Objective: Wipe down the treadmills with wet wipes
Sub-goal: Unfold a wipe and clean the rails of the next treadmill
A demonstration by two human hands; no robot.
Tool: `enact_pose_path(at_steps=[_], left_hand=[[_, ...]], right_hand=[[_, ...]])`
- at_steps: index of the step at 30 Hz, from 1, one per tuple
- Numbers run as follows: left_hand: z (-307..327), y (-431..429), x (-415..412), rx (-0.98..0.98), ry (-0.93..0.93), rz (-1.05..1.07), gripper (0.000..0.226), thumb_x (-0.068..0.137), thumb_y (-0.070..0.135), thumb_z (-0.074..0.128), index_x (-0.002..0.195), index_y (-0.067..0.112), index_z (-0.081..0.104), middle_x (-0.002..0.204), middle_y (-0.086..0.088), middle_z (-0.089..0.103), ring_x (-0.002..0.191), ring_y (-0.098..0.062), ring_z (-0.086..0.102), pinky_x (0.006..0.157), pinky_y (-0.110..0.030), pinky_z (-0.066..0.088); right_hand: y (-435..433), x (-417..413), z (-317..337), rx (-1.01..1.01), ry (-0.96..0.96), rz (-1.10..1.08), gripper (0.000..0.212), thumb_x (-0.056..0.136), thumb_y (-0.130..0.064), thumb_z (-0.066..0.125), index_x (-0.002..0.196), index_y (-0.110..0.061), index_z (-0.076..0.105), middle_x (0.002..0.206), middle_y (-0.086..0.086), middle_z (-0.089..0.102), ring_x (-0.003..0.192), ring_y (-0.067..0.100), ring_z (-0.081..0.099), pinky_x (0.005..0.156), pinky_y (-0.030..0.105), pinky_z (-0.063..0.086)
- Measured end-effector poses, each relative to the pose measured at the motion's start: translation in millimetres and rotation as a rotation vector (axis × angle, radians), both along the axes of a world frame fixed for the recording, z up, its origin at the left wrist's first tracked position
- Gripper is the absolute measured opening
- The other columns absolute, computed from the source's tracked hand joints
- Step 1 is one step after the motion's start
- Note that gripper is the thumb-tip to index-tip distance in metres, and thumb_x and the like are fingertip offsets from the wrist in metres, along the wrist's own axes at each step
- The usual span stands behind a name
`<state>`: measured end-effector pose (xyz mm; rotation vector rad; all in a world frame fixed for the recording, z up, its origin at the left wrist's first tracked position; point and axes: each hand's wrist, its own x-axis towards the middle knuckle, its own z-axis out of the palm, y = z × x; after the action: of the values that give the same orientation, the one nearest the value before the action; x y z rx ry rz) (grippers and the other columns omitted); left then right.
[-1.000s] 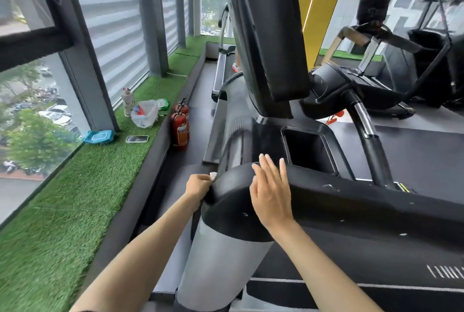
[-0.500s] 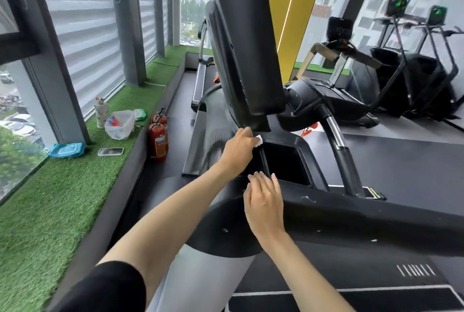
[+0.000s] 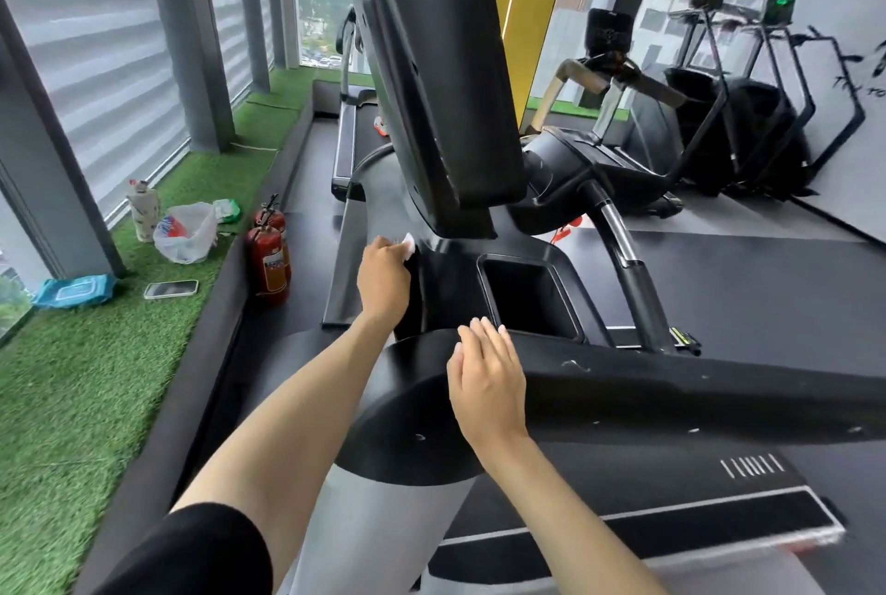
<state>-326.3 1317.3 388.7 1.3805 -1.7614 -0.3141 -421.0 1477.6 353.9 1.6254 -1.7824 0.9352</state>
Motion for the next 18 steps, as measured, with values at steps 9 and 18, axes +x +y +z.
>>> enact_pose_path(at_steps=[9,18], left_hand=[[-20.0,-2.1,30.8,0.439,0.425,0.162,0.038,0.1,0.021,0.047,0.079,-0.003,0.066,0.066,-0.017,0.051,0.077,-0.039,0.051,0.068,-0.03,0.036],[-54.9,27.9,88.1,0.804,0.333,0.172,0.036,0.091,0.027,0.059,0.112,-0.002,0.06,0.109,-0.017,0.066,0.1,-0.034,0.064,0.084,-0.035,0.054]], right_hand=[[0.4,2.8,-3.3,0.043,-0.016,-0.012,0.034,0.094,-0.013,0.04,0.102,0.005,0.068,0.108,0.022,0.069,0.11,0.035,0.064,0.098,0.048,0.05],[5.7,-1.4,-1.4,0.123,-0.004,0.037,0.041,0.096,-0.017,0.035,0.111,0.006,0.065,0.114,0.024,0.066,0.115,0.036,0.061,0.101,0.05,0.047]])
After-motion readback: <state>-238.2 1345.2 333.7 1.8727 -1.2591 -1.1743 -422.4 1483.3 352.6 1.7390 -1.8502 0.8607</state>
